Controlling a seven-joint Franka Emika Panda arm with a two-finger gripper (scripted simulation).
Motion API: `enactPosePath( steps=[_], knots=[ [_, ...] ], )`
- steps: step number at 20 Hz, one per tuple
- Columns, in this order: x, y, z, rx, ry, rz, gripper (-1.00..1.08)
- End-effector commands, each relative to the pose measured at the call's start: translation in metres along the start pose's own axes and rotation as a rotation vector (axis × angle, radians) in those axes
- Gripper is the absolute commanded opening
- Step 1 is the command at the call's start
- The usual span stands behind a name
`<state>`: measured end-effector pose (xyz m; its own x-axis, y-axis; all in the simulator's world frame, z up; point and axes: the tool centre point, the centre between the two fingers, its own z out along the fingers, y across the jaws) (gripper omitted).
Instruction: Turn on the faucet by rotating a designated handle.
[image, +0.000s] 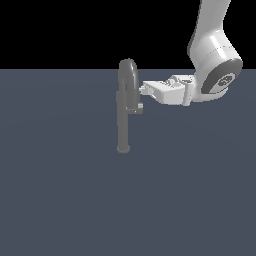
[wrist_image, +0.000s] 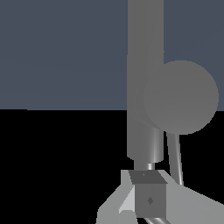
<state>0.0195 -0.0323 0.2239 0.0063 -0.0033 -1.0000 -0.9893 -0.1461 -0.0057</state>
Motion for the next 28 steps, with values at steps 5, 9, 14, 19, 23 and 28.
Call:
enactPosePath(
  steps=[5,9,14,19,23,28],
  knots=[
    [-0.002,0.022,0.0,-0.005,-0.004,0.004,-1.0],
    [-0.004,0.02,0.0,0.0,0.002,-0.009,-1.0],
    [0.004,0.039,0.0,-0.003,-0.001,-0.002,-1.0],
    [0.0,0.042,0.0,-0.004,0.002,-0.018,-1.0],
    [0.019,0.057,0.0,-0.005,-0.002,-0.005,-1.0],
    [0.011,0.056,0.0,-0.009,0.003,-0.038,-1.0]
  ],
)
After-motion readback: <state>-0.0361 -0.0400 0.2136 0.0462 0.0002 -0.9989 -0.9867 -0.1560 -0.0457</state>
